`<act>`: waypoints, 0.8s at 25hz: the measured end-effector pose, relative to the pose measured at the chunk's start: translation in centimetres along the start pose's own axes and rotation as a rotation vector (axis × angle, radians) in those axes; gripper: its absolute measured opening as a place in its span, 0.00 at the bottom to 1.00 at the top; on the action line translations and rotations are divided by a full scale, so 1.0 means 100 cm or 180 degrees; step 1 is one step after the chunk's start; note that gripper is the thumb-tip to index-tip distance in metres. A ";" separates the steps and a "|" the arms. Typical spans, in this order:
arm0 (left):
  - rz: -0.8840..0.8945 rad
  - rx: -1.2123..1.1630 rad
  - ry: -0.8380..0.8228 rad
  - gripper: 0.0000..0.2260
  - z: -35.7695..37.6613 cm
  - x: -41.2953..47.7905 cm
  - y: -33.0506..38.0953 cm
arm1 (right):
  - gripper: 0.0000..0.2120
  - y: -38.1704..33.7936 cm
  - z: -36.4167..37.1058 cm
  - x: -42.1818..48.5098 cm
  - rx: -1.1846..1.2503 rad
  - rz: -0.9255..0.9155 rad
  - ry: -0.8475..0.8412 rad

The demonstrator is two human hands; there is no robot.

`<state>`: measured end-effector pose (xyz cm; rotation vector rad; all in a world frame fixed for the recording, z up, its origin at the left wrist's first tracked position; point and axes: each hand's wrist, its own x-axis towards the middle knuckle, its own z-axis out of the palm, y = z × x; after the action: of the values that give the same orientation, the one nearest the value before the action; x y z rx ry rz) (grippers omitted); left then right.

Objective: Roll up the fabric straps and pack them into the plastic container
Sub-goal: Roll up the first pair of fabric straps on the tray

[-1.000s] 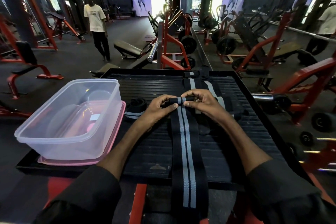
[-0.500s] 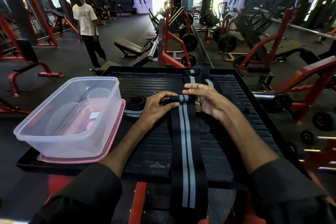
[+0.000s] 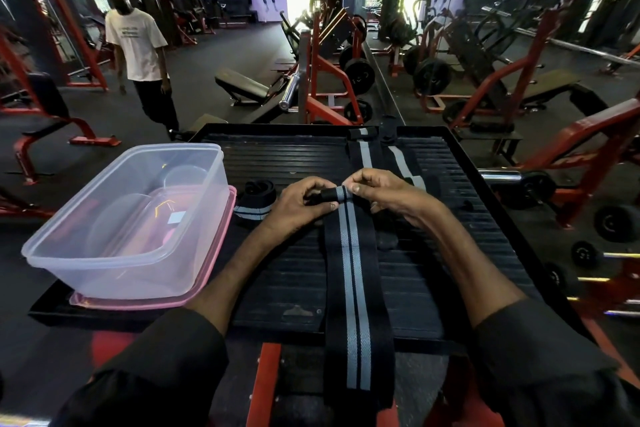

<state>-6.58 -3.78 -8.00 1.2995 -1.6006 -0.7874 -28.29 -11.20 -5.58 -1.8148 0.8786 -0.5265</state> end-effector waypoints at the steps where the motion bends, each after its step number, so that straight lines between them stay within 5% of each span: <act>1: -0.0159 -0.0040 -0.0139 0.13 0.001 0.000 0.000 | 0.12 0.001 0.001 -0.001 -0.0023 -0.0061 0.0012; 7: -0.0742 -0.0554 -0.0599 0.15 -0.001 -0.002 0.005 | 0.13 0.004 0.000 -0.005 0.0282 -0.0534 -0.0131; 13: -0.0262 -0.0257 -0.0172 0.17 0.005 -0.003 0.004 | 0.14 -0.005 -0.001 -0.010 0.0222 -0.0147 -0.0160; 18: 0.0406 0.0427 0.0149 0.18 0.003 -0.007 0.003 | 0.13 -0.014 0.003 -0.016 0.1145 0.0362 -0.0003; 20: 0.0542 0.0483 0.0256 0.18 0.004 -0.011 0.003 | 0.15 -0.011 0.009 -0.017 0.0736 0.0474 0.0188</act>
<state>-7.01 -2.70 -8.15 1.2643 -1.7065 -0.5114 -28.42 -9.12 -4.87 -1.5189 0.9443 -0.5643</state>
